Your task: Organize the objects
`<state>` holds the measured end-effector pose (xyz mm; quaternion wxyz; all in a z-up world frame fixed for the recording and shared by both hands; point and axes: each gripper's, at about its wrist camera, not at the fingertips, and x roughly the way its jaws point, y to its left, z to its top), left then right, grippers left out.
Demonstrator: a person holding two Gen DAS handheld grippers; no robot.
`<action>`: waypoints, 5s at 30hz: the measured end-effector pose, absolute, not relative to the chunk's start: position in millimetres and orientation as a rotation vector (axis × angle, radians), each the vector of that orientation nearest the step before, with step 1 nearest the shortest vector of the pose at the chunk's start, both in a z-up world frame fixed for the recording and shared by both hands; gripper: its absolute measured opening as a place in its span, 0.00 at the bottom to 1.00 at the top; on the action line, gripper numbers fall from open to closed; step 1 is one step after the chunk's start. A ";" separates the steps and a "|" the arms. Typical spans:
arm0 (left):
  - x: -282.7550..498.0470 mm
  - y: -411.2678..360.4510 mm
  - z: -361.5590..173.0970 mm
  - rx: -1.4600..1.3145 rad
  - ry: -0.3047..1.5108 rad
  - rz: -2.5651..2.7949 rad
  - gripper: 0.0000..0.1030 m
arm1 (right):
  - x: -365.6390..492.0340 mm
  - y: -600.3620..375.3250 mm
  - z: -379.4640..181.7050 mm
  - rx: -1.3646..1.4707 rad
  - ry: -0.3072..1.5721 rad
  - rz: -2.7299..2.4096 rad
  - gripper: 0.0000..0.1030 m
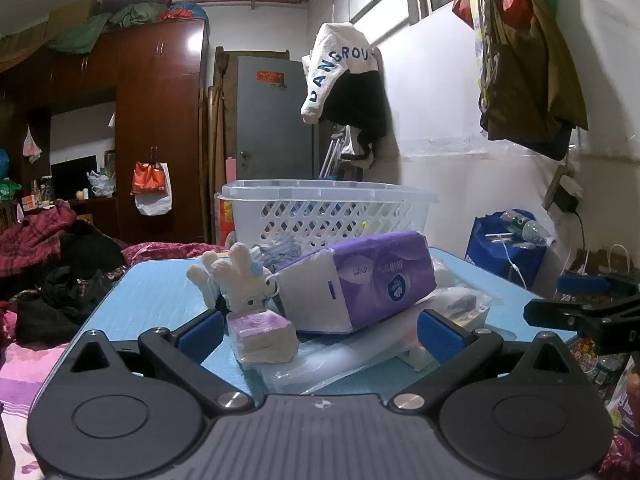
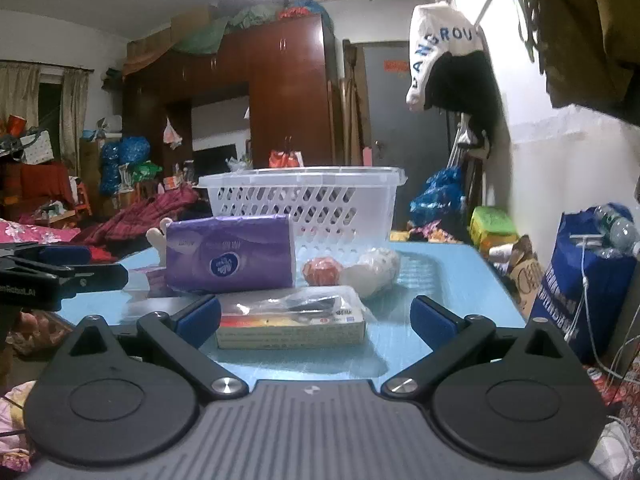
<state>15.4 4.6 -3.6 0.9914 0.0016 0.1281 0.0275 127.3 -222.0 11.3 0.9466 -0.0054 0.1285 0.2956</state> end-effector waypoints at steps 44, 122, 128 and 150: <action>13.3 3.0 -3.6 -0.011 0.270 0.045 1.00 | 131.2 -226.5 7.9 -0.038 0.312 0.605 1.00; 62.3 33.6 -3.2 -0.048 0.240 0.034 0.90 | 216.4 -212.3 26.2 -0.018 0.230 0.869 1.00; 65.4 28.9 -8.4 -0.045 0.254 0.004 0.83 | 218.8 -204.7 24.9 -0.046 0.267 0.946 0.79; 79.5 14.3 -14.7 -0.048 0.295 -0.080 0.43 | 226.9 -201.8 14.0 -0.078 0.324 1.079 0.41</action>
